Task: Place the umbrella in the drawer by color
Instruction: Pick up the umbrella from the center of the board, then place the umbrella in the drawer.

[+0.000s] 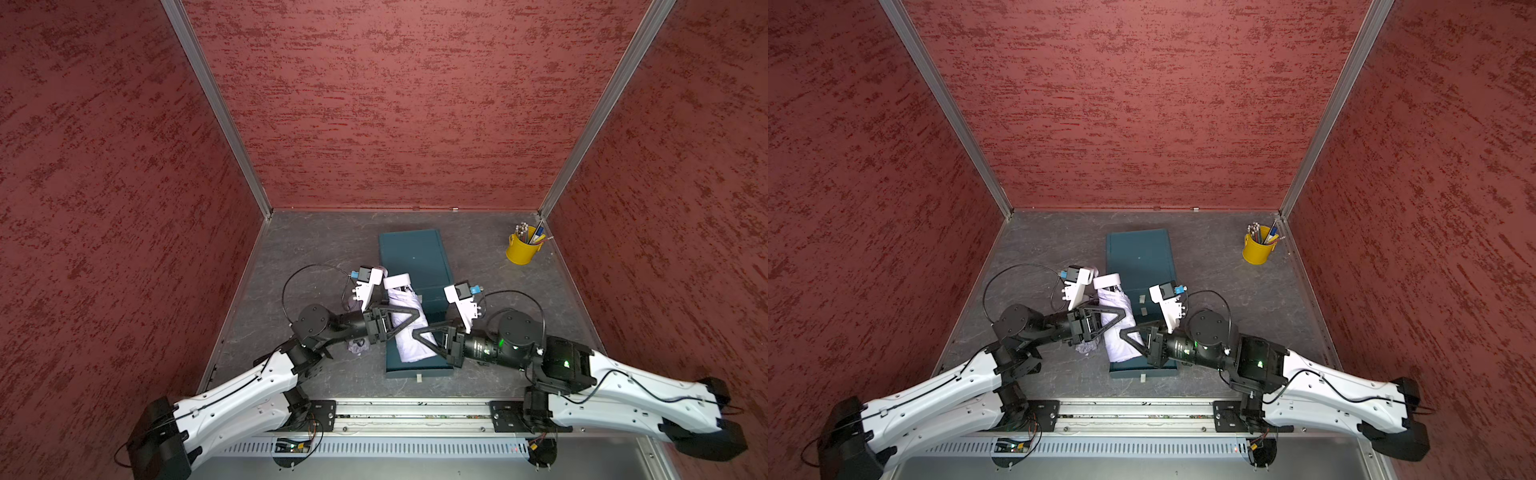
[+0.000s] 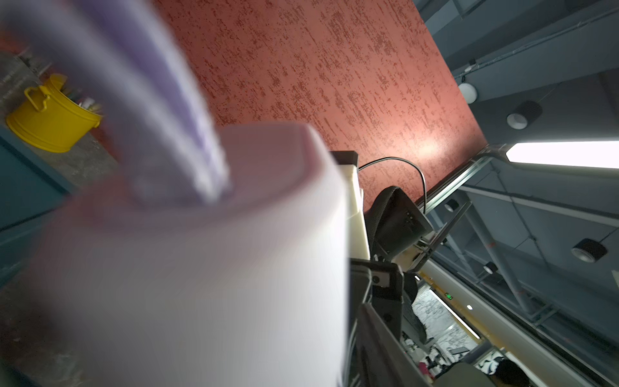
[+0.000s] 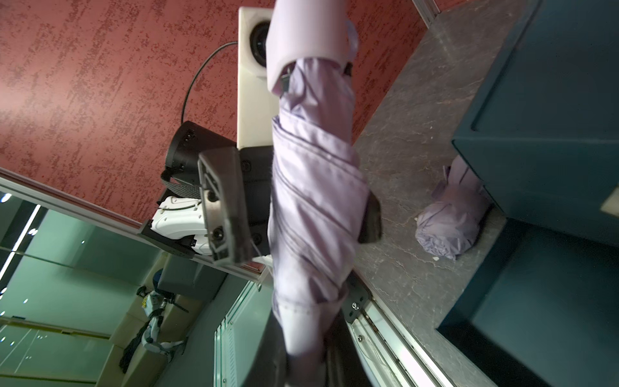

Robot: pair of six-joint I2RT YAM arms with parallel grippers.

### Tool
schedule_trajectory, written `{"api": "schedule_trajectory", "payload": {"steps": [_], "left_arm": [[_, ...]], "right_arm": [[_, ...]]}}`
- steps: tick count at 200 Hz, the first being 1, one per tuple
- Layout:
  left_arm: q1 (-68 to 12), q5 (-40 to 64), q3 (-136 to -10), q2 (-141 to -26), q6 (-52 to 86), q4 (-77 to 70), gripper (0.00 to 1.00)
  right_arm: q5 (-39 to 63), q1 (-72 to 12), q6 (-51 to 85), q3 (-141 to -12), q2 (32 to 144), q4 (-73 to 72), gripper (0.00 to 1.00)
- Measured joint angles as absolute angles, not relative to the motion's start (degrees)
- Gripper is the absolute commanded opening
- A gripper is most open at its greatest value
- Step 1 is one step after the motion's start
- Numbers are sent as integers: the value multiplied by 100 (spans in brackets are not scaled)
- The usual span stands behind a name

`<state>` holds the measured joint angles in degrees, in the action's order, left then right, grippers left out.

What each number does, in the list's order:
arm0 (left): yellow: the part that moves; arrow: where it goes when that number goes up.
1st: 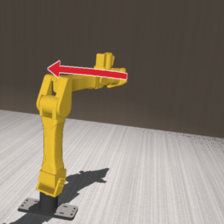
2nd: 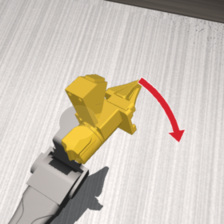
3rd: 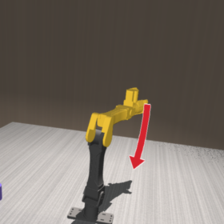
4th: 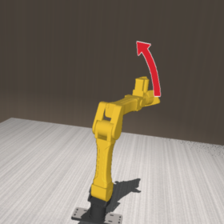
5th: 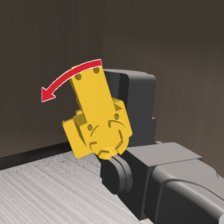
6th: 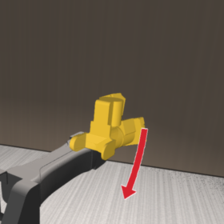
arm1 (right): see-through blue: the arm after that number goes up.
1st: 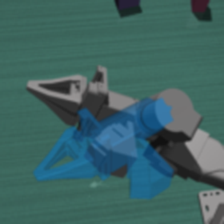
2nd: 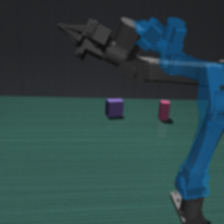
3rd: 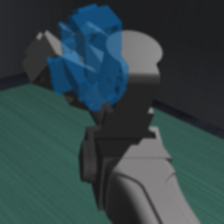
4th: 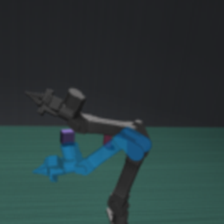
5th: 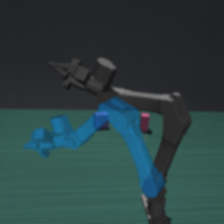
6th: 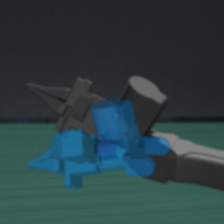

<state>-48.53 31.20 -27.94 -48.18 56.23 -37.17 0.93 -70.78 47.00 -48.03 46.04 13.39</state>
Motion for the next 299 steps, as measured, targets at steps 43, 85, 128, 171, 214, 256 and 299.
{"api": "schedule_trajectory", "payload": {"steps": [43,85,128,171,214,256,299], "left_arm": [[-4786,2488,-3079,-4156,4967,-1997,85],[-4720,281,-4379,-3667,4268,943,92],[-4493,-801,-4727,-3583,3874,2375,92],[-4491,-733,-4635,-3935,3656,2582,87],[-4488,-499,-4665,-4637,3391,2604,88],[-4460,-390,-5144,-5446,3151,2663,89],[-4217,-438,-5411,-6086,3050,2663,86]], "right_arm": [[-276,-7096,4716,-4818,4558,1852,0],[-864,-7120,4904,-4991,4563,2912,0],[-1118,-7594,5389,-4952,4807,3629,0],[-1345,-8331,6184,-4764,5043,3669,0],[-1345,-8517,7303,-4283,5638,3363,0],[-1328,-8508,8176,-3997,5837,3072,0],[-1155,-8254,8705,-3728,5819,2545,0]]}}
